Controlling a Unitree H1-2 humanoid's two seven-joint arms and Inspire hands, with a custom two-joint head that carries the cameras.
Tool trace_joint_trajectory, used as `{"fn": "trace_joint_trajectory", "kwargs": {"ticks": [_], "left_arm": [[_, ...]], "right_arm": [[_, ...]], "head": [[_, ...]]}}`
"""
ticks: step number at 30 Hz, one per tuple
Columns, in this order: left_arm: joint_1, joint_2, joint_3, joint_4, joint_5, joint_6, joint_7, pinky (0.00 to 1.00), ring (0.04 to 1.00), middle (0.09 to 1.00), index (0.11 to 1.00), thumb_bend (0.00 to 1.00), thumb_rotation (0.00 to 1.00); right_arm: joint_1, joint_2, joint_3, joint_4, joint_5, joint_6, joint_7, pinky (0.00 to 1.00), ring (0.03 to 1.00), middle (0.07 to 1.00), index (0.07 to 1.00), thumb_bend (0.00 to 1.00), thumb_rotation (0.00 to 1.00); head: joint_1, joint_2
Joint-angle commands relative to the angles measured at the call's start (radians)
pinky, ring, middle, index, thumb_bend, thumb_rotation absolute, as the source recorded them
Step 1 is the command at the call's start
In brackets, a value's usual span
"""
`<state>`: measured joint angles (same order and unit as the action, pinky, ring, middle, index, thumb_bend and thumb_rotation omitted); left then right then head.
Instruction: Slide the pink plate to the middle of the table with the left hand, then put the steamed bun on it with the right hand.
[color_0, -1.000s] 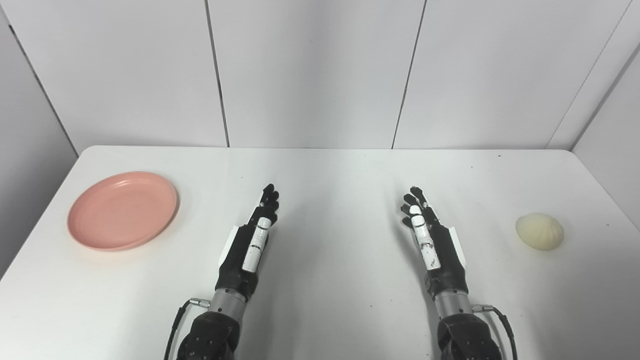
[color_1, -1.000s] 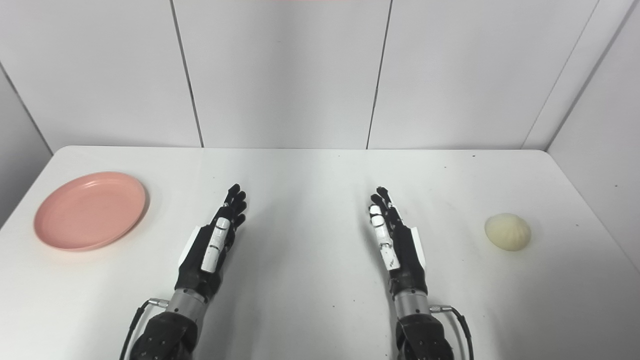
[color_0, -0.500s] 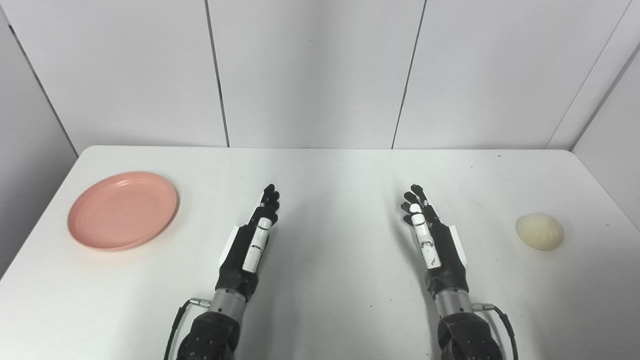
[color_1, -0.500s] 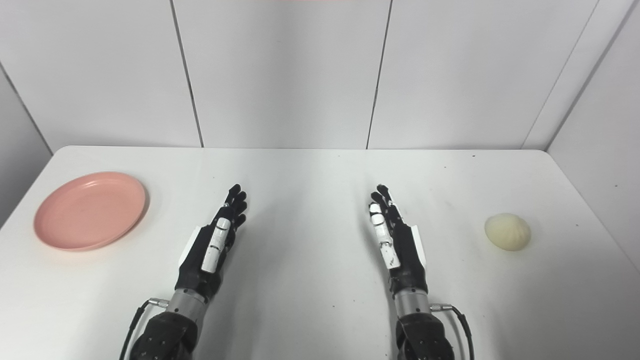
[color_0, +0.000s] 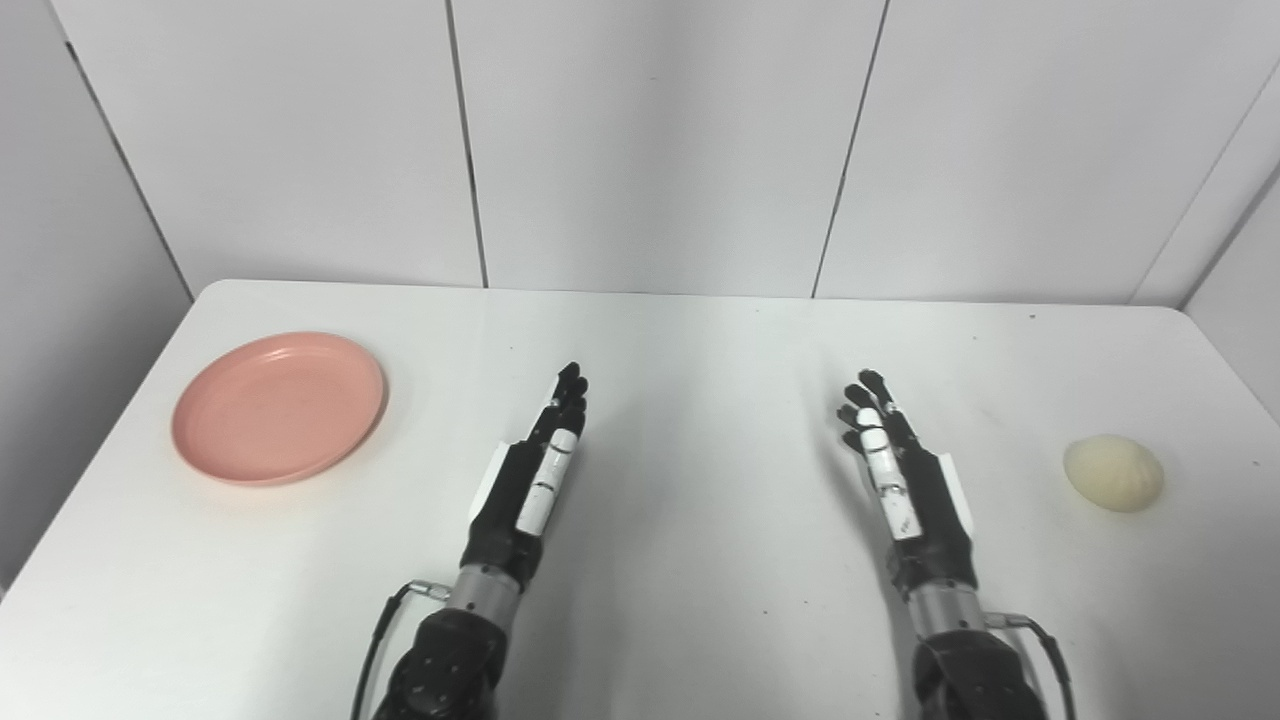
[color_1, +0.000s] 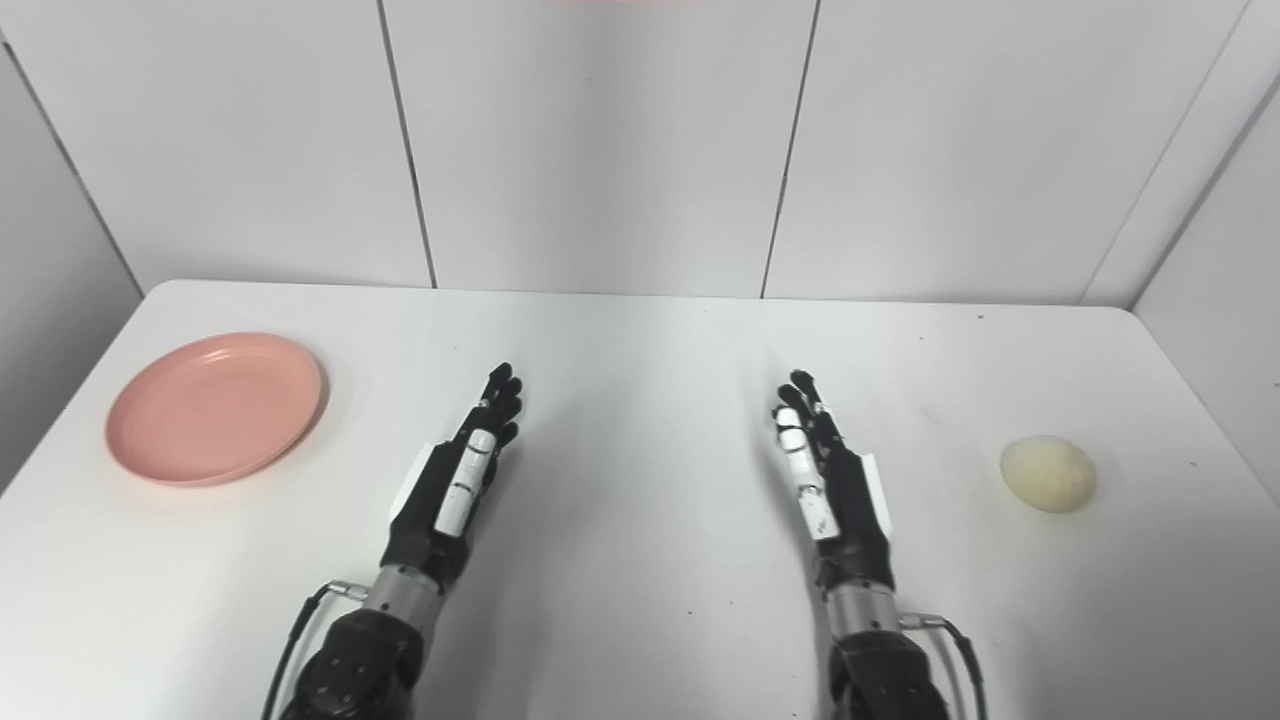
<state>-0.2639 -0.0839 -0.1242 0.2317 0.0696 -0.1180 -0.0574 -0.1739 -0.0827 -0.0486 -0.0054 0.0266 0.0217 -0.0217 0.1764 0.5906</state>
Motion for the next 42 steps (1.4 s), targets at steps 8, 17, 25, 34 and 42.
{"fn": "trace_joint_trajectory", "kwargs": {"ticks": [8,17,25,34,42], "left_arm": [[-0.024,-0.029,-0.001,0.116,0.028,-0.091,0.058,1.00,1.000,1.000,1.000,0.71,1.00],[-0.058,-0.055,0.048,0.206,0.011,-0.254,0.121,1.00,1.000,1.000,1.000,0.66,0.97],[-0.091,-0.023,0.111,0.215,0.020,-0.328,0.190,1.00,0.998,0.979,0.975,0.63,0.97],[-0.136,0.020,0.197,0.165,0.004,-0.271,0.238,1.00,0.995,0.963,0.957,0.61,1.00],[-0.202,0.085,0.272,0.115,0.007,-0.199,0.296,1.00,0.966,0.927,0.913,0.62,1.00]], "right_arm": [[-0.011,-0.040,-0.017,0.019,0.025,-0.055,0.029,0.94,0.911,0.922,0.939,0.54,0.89],[-0.012,-0.035,-0.031,0.042,0.047,-0.077,0.033,0.94,0.903,0.914,0.928,0.51,0.87],[-0.008,-0.033,-0.023,0.029,0.027,-0.064,0.032,0.93,0.903,0.913,0.930,0.48,0.87],[-0.006,-0.018,-0.023,0.026,0.034,-0.067,0.030,0.94,0.913,0.922,0.935,0.46,0.87],[-0.009,-0.014,-0.019,0.027,0.016,-0.068,0.025,0.94,0.907,0.919,0.934,0.45,0.88]], "head": [[0.090,-0.050],[0.135,-0.091],[0.130,-0.106],[0.132,-0.114],[0.131,-0.118]]}}
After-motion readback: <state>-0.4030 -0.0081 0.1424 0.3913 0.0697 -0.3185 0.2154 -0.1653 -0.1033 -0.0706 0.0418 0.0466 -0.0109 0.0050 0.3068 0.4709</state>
